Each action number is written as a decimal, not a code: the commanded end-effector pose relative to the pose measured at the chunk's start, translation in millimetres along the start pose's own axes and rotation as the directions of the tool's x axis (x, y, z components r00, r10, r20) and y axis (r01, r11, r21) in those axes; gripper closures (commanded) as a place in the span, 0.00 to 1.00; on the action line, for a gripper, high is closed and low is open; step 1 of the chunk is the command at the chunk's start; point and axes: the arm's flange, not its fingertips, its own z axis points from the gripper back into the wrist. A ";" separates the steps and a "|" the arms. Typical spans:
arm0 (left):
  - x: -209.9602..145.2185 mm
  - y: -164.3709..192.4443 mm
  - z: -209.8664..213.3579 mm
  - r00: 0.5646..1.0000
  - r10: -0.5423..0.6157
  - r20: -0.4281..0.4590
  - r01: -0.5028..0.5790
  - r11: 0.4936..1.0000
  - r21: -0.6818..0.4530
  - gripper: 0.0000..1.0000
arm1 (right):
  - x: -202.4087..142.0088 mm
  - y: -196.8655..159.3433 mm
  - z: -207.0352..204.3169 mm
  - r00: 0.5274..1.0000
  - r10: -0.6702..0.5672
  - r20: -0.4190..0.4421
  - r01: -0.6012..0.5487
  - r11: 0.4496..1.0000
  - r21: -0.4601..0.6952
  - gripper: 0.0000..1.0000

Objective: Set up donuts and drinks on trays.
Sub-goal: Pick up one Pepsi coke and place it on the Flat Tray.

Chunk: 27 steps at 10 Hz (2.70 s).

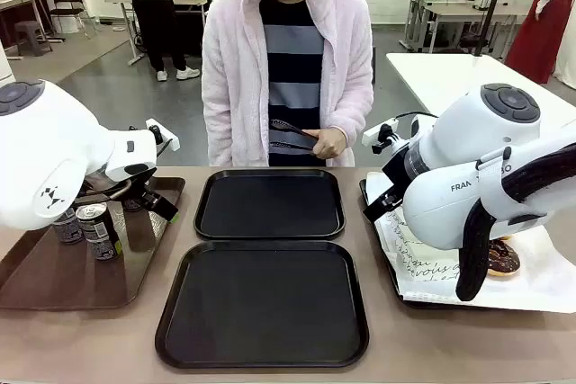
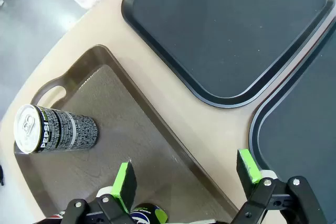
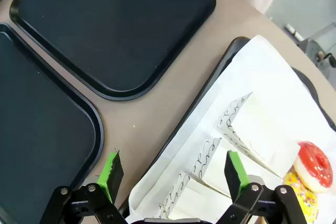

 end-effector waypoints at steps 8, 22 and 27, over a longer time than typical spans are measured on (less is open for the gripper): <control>0.0 -0.1 0.0 1.000 0.000 0.000 0.000 1.000 0.000 0.00 | 0.0 0.0 0.0 1.000 0.000 0.000 0.000 1.000 0.000 0.00; -143.8 -14.5 154.8 0.974 -0.190 -0.127 0.161 0.965 -0.207 0.00 | -134.7 64.2 139.2 0.925 0.094 -0.369 -0.093 0.995 0.021 0.00; -49.5 48.5 182.8 0.982 0.105 -0.158 -0.163 0.890 -0.425 0.00 | -61.8 6.9 168.6 0.963 -0.149 -0.226 0.213 0.933 0.289 0.00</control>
